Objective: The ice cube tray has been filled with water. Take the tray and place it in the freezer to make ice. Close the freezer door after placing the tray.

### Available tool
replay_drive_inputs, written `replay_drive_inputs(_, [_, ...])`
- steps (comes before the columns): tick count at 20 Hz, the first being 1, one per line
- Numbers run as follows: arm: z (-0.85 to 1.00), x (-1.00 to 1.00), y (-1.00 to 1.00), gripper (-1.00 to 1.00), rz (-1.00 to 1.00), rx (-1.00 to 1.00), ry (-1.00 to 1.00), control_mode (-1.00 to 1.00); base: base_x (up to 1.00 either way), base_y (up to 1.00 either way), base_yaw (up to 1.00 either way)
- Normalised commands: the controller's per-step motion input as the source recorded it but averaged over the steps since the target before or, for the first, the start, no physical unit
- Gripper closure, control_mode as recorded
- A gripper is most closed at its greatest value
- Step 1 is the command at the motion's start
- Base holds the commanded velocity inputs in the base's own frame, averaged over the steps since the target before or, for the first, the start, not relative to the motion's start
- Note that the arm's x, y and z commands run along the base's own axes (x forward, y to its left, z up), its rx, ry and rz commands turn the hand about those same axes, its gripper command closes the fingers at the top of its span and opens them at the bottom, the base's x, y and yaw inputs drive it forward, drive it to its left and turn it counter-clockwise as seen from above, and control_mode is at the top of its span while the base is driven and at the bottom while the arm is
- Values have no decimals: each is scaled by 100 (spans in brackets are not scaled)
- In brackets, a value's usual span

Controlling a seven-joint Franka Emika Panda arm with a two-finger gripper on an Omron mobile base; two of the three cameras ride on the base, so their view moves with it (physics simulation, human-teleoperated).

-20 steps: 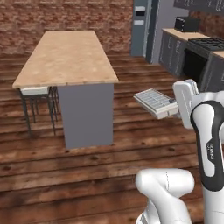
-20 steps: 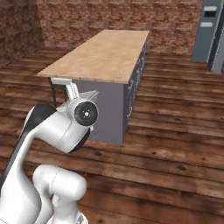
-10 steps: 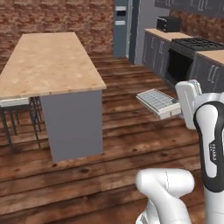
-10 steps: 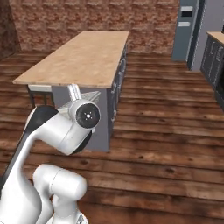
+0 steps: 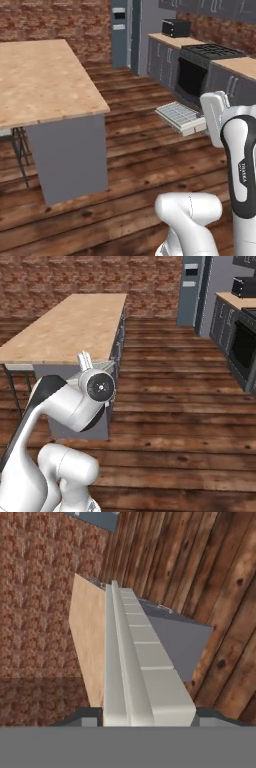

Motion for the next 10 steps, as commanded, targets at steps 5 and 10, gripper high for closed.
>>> replay_drive_inputs(5, [0,0,0,100,0,0,0,100,49,-36,-19])
replay_drive_inputs(10, [0,0,0,100,0,0,0,100,67,-36,-10])
